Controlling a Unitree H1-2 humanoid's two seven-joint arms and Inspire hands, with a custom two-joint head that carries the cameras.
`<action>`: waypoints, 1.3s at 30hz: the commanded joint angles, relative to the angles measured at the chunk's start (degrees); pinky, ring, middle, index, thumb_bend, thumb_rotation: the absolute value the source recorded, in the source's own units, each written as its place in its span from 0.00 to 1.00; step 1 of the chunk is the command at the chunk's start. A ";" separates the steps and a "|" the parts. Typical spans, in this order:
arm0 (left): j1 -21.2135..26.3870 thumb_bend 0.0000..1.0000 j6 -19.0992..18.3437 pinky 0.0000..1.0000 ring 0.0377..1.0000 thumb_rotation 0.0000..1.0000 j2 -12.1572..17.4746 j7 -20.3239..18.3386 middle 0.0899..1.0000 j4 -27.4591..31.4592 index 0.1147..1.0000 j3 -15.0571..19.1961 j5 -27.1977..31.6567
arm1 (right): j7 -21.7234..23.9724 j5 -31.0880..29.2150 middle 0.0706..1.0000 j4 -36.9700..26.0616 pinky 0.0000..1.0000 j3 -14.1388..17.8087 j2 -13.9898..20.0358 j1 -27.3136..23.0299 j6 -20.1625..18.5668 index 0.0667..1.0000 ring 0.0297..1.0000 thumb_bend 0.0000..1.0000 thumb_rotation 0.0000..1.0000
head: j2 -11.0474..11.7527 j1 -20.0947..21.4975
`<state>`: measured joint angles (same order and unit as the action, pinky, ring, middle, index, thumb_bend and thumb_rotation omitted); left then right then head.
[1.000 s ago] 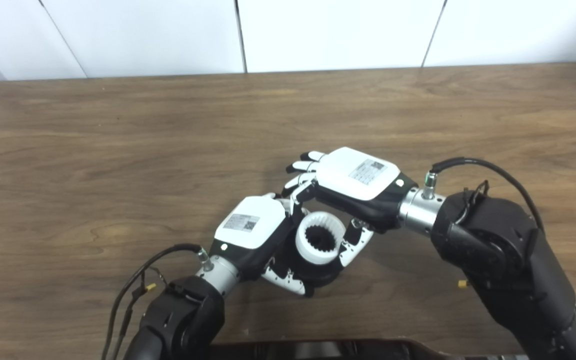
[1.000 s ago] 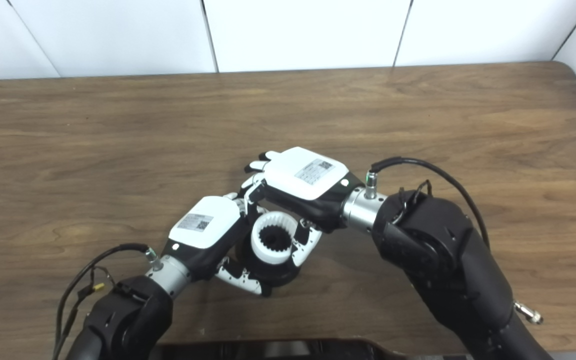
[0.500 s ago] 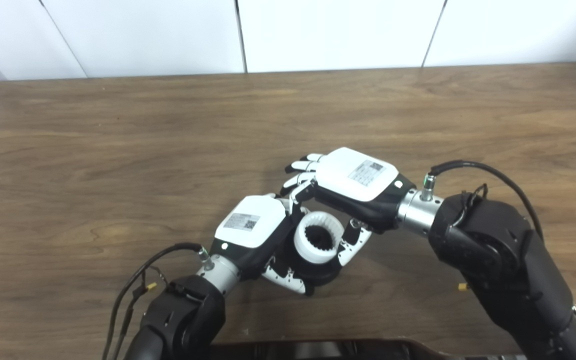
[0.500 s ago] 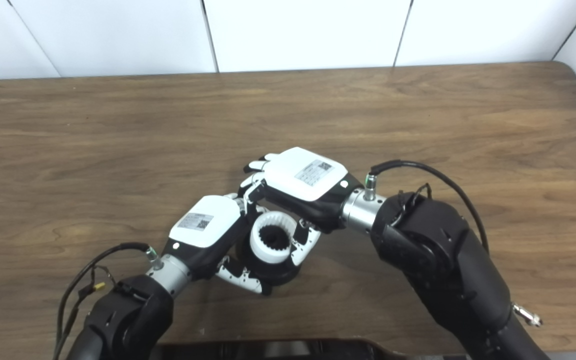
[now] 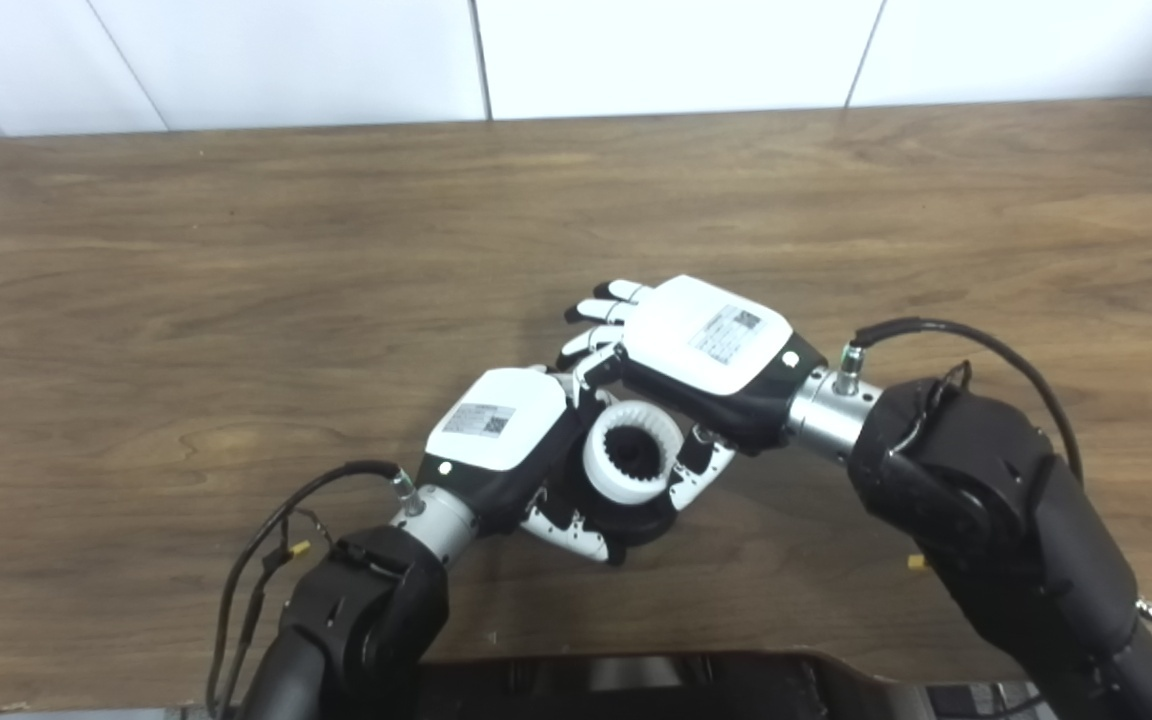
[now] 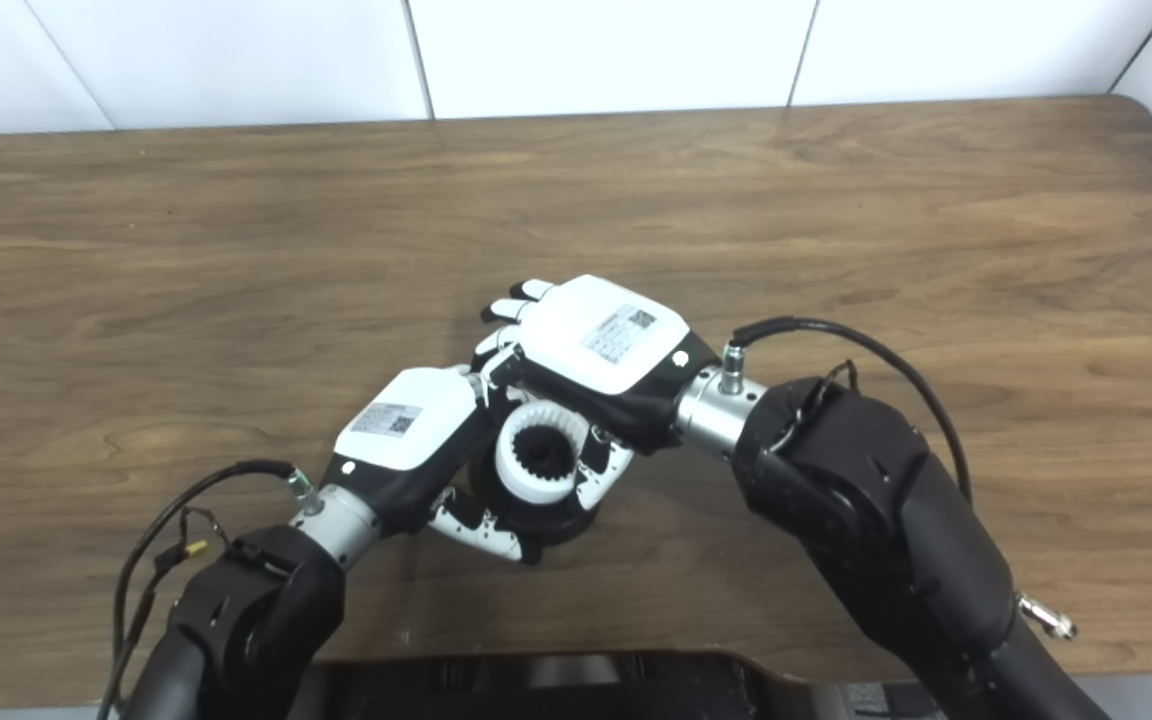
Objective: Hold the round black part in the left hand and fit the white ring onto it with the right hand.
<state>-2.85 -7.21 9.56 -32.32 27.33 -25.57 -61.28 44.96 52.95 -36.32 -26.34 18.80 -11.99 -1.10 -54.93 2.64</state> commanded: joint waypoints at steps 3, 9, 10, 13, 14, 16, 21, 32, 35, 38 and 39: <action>0.82 0.52 -0.28 0.93 0.87 0.05 -0.49 -1.59 0.78 1.13 0.41 -0.48 -0.40 | 1.73 0.40 0.80 0.39 0.95 -2.37 0.37 0.46 2.73 0.45 0.93 0.52 0.13 | -0.01 0.07; 0.92 0.52 -0.79 0.93 0.86 0.05 -0.48 -2.22 0.76 1.46 0.41 -0.72 -0.82 | 0.58 0.49 0.80 1.17 0.95 -2.65 0.96 0.65 3.76 0.45 0.92 0.52 0.13 | -0.13 0.10; 0.90 0.52 -0.72 0.93 0.86 0.05 -0.49 -2.13 0.76 1.42 0.41 -0.73 -0.88 | 0.58 0.48 0.80 1.25 0.95 -2.68 1.04 0.65 3.84 0.45 0.92 0.52 0.13 | -0.10 0.09; 0.84 0.52 -0.63 0.93 0.86 0.05 -0.55 -1.92 0.76 1.31 0.41 -0.81 -1.29 | 0.53 0.69 0.79 1.37 0.93 -2.68 1.09 0.72 3.79 0.45 0.92 0.52 0.13 | -0.06 0.00; 0.79 0.52 -0.67 0.94 0.86 0.05 -0.62 -1.86 0.76 1.31 0.41 -0.77 -1.17 | 0.67 0.80 0.79 1.37 0.93 -2.67 1.10 0.70 3.62 0.45 0.92 0.52 0.13 | -0.02 -0.06; 0.69 0.52 -0.56 0.93 0.85 0.05 -0.68 -1.44 0.75 1.22 0.41 -0.68 -0.82 | 0.95 1.07 0.79 1.39 0.93 -2.63 1.13 0.59 3.34 0.45 0.92 0.52 0.13 | 0.00 -0.10; 0.77 0.53 -0.66 0.93 0.84 0.06 -0.70 -1.35 0.75 1.32 0.42 -0.51 -1.07 | 1.98 1.35 0.79 1.27 0.92 -2.21 1.13 0.04 2.41 0.45 0.92 0.52 0.14 | 0.01 -0.13; 1.29 0.85 -4.06 0.88 0.87 0.27 -1.74 -7.87 0.80 2.48 0.62 -0.04 -8.39 | 0.88 2.26 0.78 2.88 0.94 -1.69 1.32 0.32 2.47 0.46 0.91 0.53 0.15 | 0.59 -1.06; 1.33 0.89 -5.47 0.88 0.88 0.32 -2.72 -11.08 0.82 2.93 0.65 0.60 -11.68 | 0.29 2.25 0.78 3.18 0.94 -1.28 1.31 0.63 2.33 0.54 0.91 0.87 0.21 | 0.69 -1.25; 1.12 0.92 -6.38 0.87 0.88 0.35 -4.14 -13.63 0.83 3.48 0.71 1.79 -14.75 | -0.42 1.69 0.78 3.78 0.95 -0.80 1.54 0.61 2.51 0.56 0.91 0.96 0.23 | 0.77 -1.36; 1.09 0.93 -6.54 0.88 0.89 0.36 -4.56 -14.45 0.84 3.66 0.73 2.25 -15.39 | -0.56 1.59 0.78 3.99 0.95 -0.69 1.59 0.55 2.62 0.56 0.91 0.96 0.23 | 0.77 -1.36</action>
<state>-2.29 -11.87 5.23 -44.19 31.06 -24.58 -73.60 42.93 54.34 -33.73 -26.74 19.51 -11.51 0.52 -54.14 1.23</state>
